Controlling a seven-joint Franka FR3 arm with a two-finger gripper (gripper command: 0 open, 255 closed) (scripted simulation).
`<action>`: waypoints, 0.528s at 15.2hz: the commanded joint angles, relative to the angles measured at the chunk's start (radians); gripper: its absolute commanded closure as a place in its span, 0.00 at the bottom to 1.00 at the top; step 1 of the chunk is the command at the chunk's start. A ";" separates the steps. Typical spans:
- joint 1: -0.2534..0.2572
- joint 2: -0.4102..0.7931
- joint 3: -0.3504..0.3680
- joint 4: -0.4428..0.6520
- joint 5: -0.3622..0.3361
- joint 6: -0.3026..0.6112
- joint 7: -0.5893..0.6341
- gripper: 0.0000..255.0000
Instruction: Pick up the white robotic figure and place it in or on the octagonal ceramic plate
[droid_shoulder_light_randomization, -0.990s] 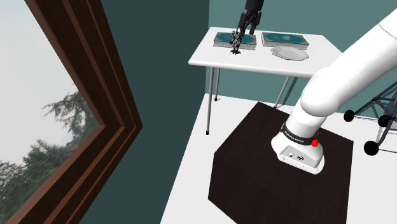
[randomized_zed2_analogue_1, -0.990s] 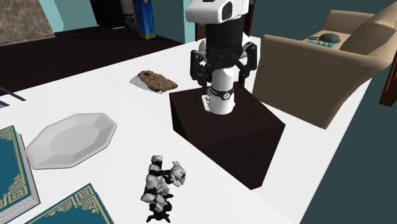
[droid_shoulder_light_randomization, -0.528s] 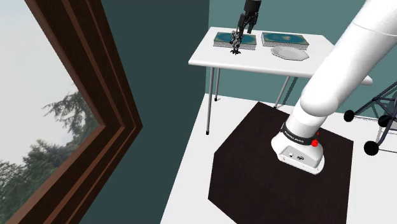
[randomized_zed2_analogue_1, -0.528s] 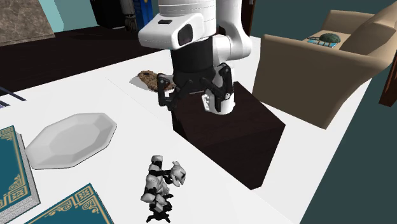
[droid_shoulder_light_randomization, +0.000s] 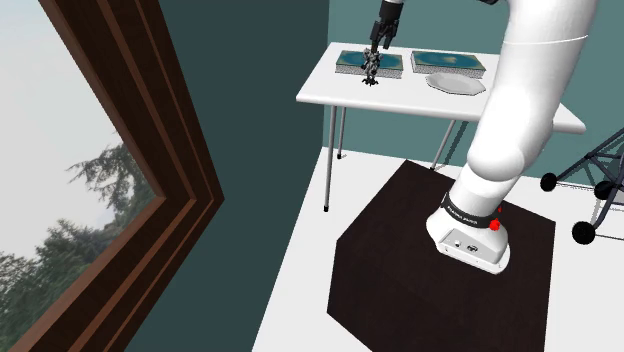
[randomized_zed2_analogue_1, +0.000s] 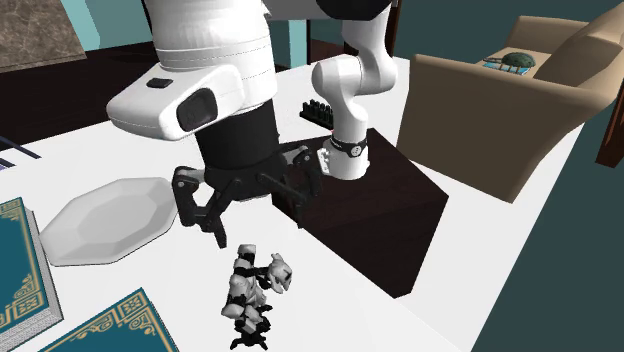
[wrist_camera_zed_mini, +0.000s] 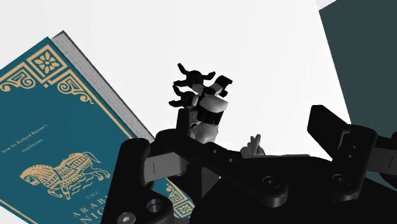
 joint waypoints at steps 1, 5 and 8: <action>-0.045 0.085 0.000 0.088 0.054 -0.014 -0.052 0.00; -0.060 0.122 0.009 0.093 0.077 0.014 -0.069 0.00; -0.058 0.131 0.013 0.064 0.084 0.050 -0.074 0.00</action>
